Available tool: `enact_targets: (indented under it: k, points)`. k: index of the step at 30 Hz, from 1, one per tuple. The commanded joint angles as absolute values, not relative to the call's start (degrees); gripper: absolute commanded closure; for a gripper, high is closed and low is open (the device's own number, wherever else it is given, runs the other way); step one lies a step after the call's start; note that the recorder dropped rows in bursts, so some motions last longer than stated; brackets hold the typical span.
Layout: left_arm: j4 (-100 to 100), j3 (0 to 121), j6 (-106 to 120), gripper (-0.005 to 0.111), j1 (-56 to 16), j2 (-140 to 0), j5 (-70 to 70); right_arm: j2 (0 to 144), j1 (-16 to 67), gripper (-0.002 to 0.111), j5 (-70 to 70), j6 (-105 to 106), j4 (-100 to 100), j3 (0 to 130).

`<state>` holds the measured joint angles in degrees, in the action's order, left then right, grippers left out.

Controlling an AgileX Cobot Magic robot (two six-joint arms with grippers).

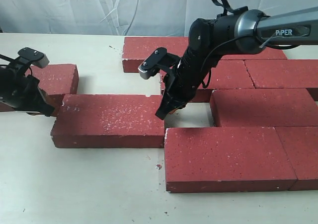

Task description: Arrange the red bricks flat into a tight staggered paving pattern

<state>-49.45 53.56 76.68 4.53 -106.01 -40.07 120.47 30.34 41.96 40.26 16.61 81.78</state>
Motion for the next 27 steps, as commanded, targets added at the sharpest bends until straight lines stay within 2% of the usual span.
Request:
enact_targets:
  k: [1, 11, 16, 21, 27]
  points:
    - [-51.0, 53.9, 77.0, 0.106, 4.4, -106.2, -42.2, 120.2, 30.3, 0.109, 39.7, 39.8, 16.6, 82.1]
    - [-48.4, 54.3, 73.4, 0.106, 4.4, -104.3, -41.3, 112.6, 30.3, 0.109, 54.7, 35.8, 15.1, 83.6]
    - [-48.2, 54.3, 73.4, 0.106, 4.4, -104.3, -40.0, 110.2, 30.7, 0.109, 55.8, 37.9, 23.1, 81.7]
    - [-42.0, 54.3, 70.8, 0.106, 4.4, -104.3, -37.4, 111.8, 35.0, 0.109, 58.2, 51.8, 29.9, 79.8]
    - [-41.5, 54.3, 69.2, 0.106, 4.4, -104.3, -36.0, 115.3, 40.0, 0.109, 58.7, 53.8, 25.4, 79.8]
